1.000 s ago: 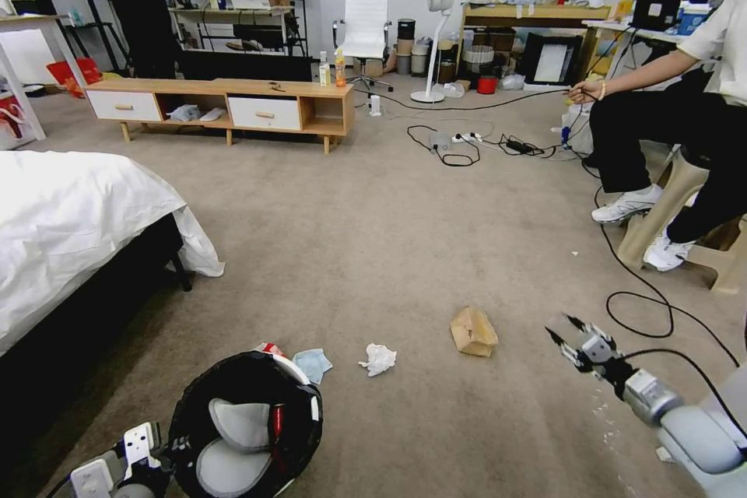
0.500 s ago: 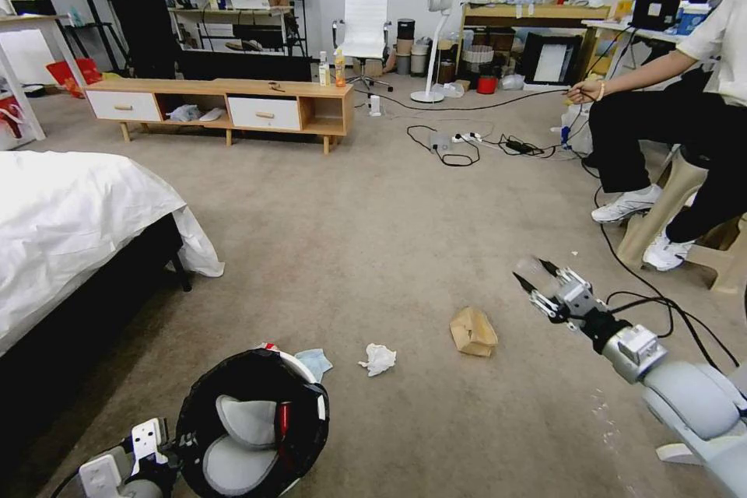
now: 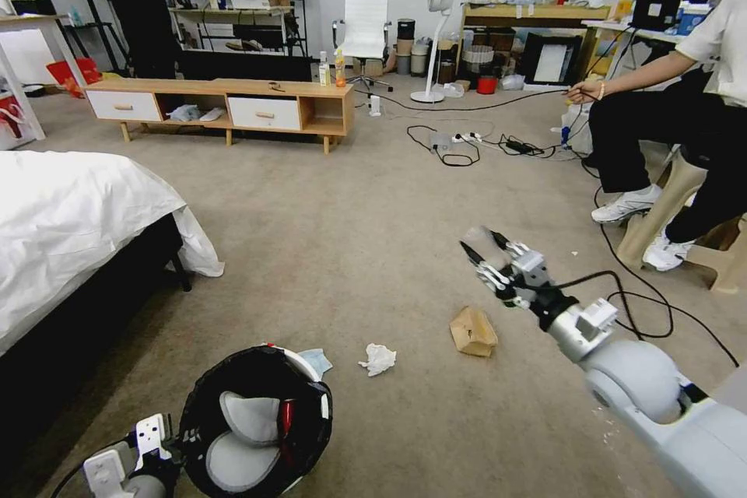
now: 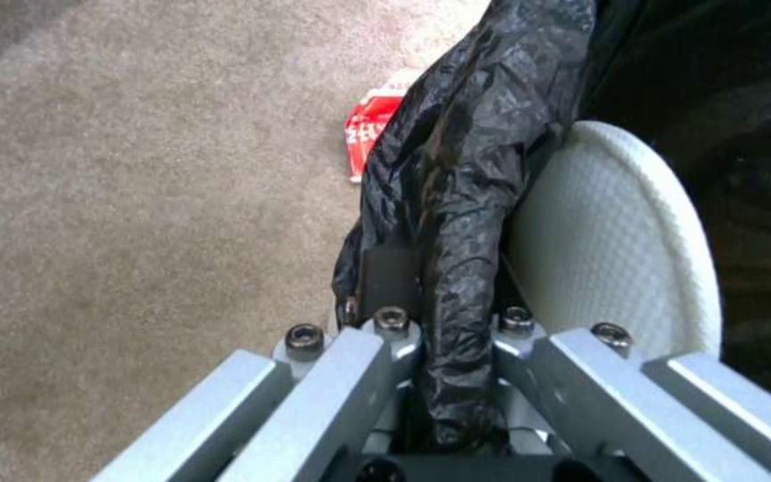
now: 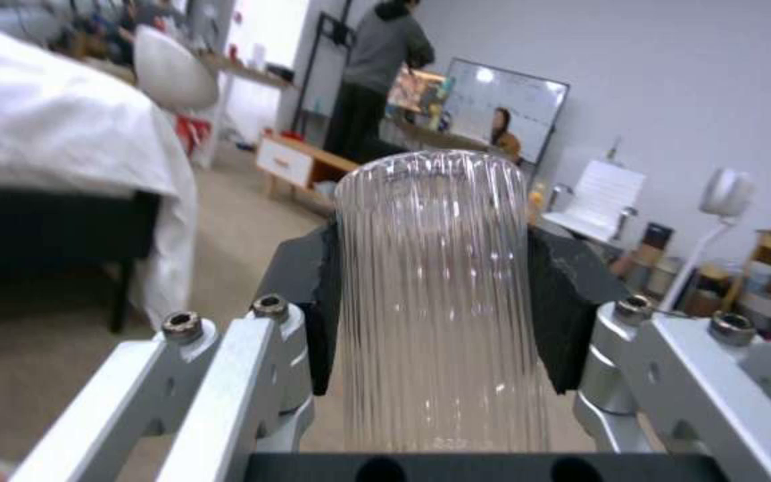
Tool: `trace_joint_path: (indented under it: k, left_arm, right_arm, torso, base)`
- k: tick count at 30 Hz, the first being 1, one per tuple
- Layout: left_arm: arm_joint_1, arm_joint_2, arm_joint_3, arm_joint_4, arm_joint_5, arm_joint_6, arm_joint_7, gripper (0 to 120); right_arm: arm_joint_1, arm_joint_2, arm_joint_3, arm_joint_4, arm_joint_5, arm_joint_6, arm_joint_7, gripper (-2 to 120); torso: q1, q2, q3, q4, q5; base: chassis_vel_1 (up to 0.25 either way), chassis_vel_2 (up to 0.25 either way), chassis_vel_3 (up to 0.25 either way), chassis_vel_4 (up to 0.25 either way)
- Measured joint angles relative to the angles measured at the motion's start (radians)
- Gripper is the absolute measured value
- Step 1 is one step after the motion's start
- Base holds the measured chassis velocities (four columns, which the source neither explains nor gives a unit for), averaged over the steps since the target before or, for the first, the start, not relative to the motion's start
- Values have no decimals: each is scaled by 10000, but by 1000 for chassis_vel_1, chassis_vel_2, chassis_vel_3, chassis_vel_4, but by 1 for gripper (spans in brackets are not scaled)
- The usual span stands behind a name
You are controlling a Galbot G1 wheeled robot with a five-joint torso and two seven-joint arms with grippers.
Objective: Pick up the trash bin and place the garbage on the floor into it.
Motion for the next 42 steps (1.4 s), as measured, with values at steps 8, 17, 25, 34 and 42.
trace_joint_path:
  k: [8,17,25,34,42]
  left_arm:
    - [-27,63,75,-7,7,41,1,2]
    - [-15,95,148,-55,56,59,-1,2]
    - [-38,184,133,-44,55,71,-5,2]
    - [-125,177,173,17,55,79,-7,2]
    - [-135,211,186,47,61,87,-9,2]
  right_arm:
    - [1405,517,-1600,467,485,-255,436,41]
    - [3280,1641,-3815,291,1426,26,793,41]
    - [3797,2401,-4867,2,1621,302,1109,41]
    - [4110,2948,-5732,-356,1713,724,1184,41]
    - [4252,3374,-6416,-551,1813,1134,1192,41]
  torso:
    - [0,0,0,-1,1]
    - [0,0,0,-2,-1]
    - [0,0,0,-2,1]
    - [0,0,0,-2,0]
    - [0,0,0,-1,0]
  base:
    - [0,0,0,0]
    - [0,0,0,0]
    - [0,0,0,0]
    - [0,0,0,0]
    - [0,0,0,0]
